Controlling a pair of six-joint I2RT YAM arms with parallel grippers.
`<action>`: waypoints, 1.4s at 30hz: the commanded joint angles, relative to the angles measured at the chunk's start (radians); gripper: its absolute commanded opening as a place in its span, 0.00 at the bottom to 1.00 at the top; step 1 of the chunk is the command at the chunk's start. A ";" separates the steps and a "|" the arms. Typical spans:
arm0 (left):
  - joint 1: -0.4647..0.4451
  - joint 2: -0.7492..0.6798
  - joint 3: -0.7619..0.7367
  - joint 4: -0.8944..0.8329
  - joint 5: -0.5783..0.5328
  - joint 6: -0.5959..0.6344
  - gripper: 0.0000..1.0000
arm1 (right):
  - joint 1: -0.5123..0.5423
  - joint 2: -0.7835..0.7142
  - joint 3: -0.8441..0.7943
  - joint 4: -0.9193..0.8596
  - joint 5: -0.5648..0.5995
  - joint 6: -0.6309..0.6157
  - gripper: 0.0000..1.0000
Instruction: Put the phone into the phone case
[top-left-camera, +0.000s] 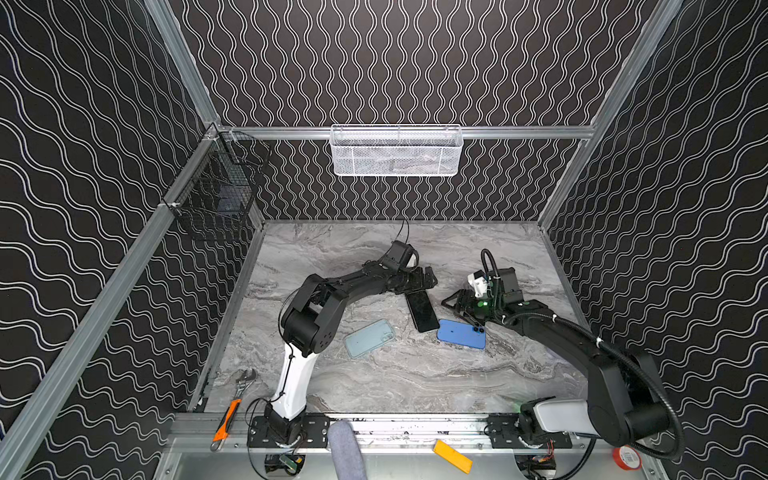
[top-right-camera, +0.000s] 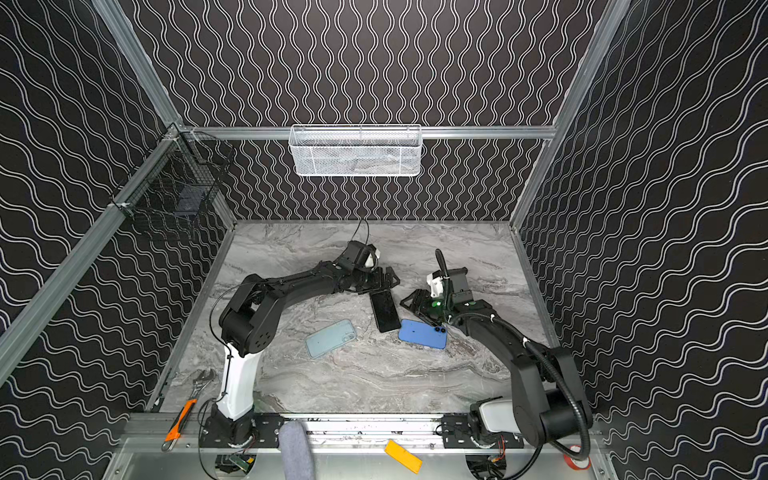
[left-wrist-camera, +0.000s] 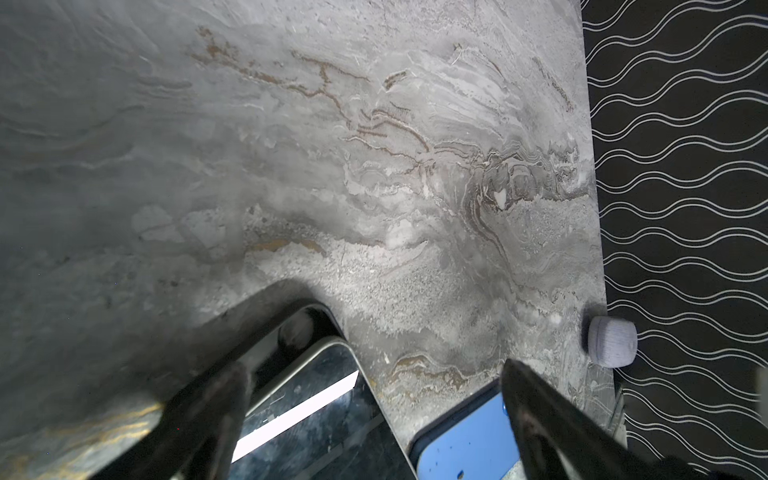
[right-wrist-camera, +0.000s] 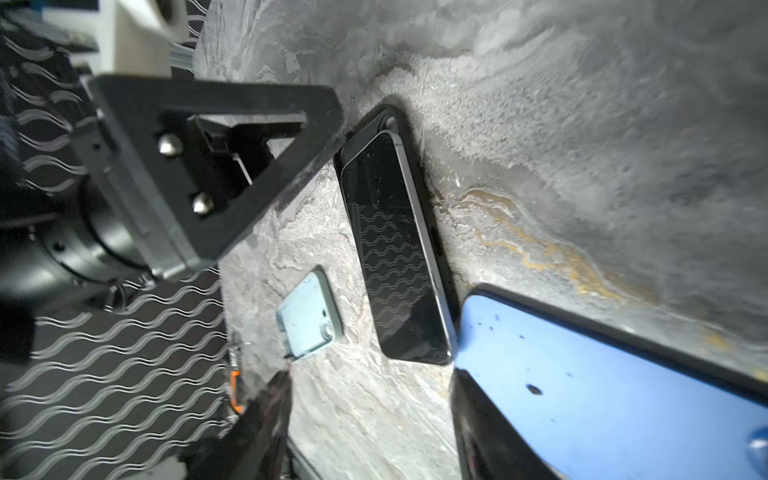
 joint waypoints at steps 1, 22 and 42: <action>0.004 0.003 -0.003 0.052 0.011 -0.009 0.98 | 0.037 -0.029 0.014 -0.082 0.095 -0.159 0.61; 0.073 0.056 0.050 0.090 0.092 -0.036 0.98 | 0.288 -0.061 0.062 -0.065 0.371 -0.280 0.91; 0.075 0.080 0.010 0.160 0.119 -0.090 0.98 | 0.095 0.295 0.146 0.244 -0.023 -0.130 0.92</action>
